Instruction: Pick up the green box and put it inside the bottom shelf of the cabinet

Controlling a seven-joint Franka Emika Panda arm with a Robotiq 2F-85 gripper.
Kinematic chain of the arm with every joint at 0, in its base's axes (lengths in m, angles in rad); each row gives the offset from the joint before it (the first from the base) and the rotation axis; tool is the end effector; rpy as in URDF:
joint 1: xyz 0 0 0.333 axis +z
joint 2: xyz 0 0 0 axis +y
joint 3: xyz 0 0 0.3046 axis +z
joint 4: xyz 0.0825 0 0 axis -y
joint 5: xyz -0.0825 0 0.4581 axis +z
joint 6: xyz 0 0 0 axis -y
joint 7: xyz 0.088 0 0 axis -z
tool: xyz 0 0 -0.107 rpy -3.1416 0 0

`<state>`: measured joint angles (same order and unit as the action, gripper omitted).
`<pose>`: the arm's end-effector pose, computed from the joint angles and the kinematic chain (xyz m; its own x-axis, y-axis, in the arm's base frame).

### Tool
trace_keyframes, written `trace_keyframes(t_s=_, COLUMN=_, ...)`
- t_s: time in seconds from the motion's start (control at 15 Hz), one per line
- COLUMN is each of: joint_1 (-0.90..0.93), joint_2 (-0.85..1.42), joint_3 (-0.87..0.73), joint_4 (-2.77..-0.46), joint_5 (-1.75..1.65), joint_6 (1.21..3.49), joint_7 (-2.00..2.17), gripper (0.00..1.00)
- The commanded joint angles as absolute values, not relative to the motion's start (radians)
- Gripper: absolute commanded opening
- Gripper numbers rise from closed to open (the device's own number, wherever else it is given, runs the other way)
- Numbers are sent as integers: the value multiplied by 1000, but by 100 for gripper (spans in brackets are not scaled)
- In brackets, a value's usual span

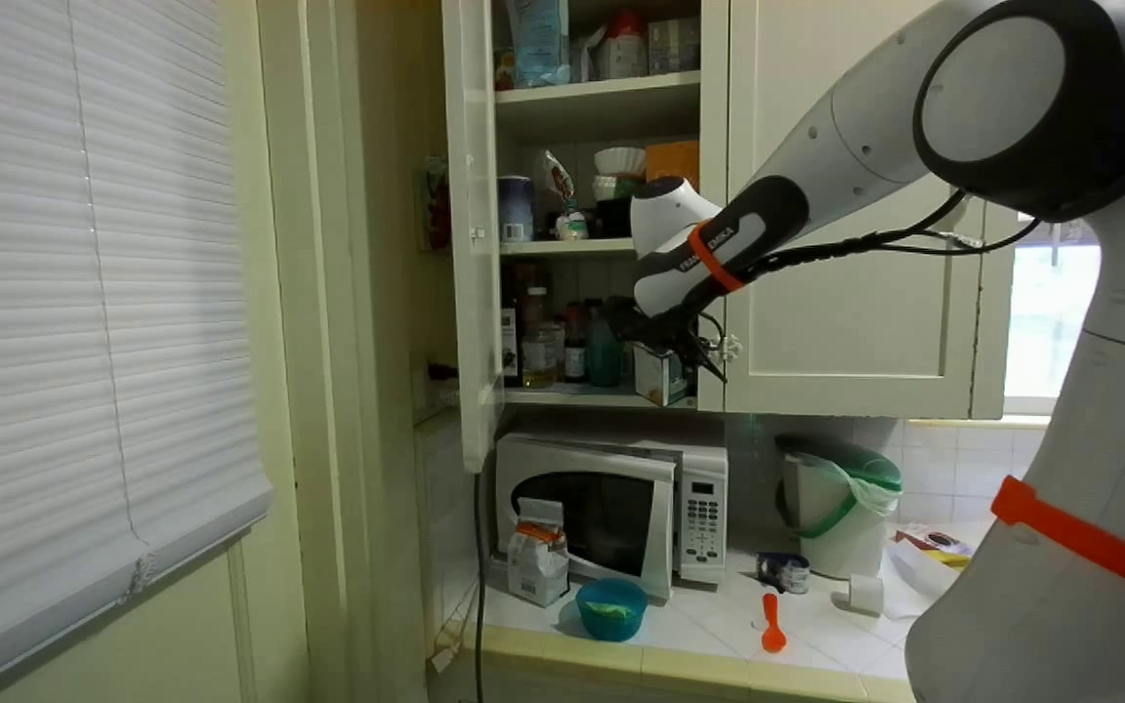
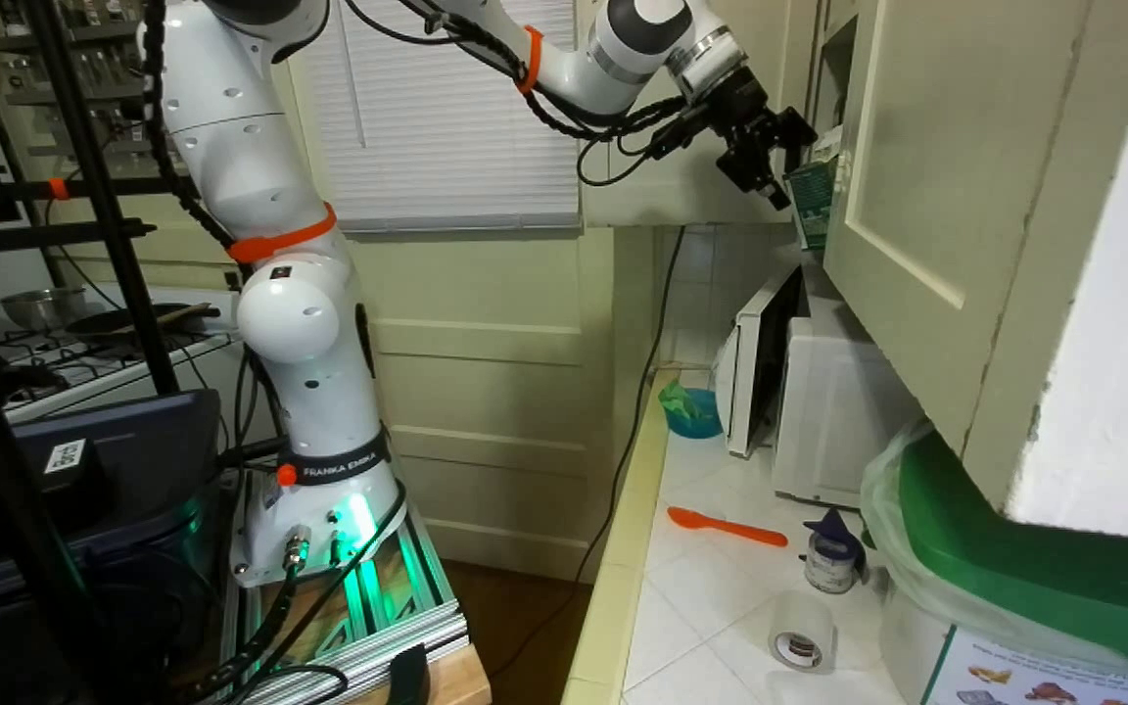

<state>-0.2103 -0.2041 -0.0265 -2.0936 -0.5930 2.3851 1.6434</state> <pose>0.5904 -0.1487 0.5320 -0.0906 -0.8620 0.4988 -0.9079 -0.1343 -0.3970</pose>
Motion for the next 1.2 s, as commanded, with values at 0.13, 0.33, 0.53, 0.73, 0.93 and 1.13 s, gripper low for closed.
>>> trace_keyframes(t_s=0.13, joint_1=-236, joint_2=-195, joint_3=-47, joint_4=-2100, joint_5=-676, joint_6=2501, joint_7=1681, gripper=11)
trace_keyframes(t_s=0.33, joint_1=-254, joint_2=-168, joint_3=-52, joint_4=-2067, joint_5=-696, joint_6=2535, joint_7=1722, gripper=33)
trace_keyframes(t_s=0.53, joint_1=-267, joint_2=-138, joint_3=-58, joint_4=-2034, joint_5=-745, joint_6=2566, joint_7=1772, gripper=51)
trace_keyframes(t_s=0.73, joint_1=-262, joint_2=-112, joint_3=-68, joint_4=-2011, joint_5=-783, joint_6=2587, joint_7=1822, gripper=81)
trace_keyframes(t_s=0.93, joint_1=-251, joint_2=-138, joint_3=-76, joint_4=-2037, joint_5=-814, joint_6=2634, joint_7=1857, gripper=100)
trace_keyframes(t_s=1.13, joint_1=-268, joint_2=-190, joint_3=-62, joint_4=-2085, joint_5=-861, joint_6=2707, joint_7=1892, gripper=100)
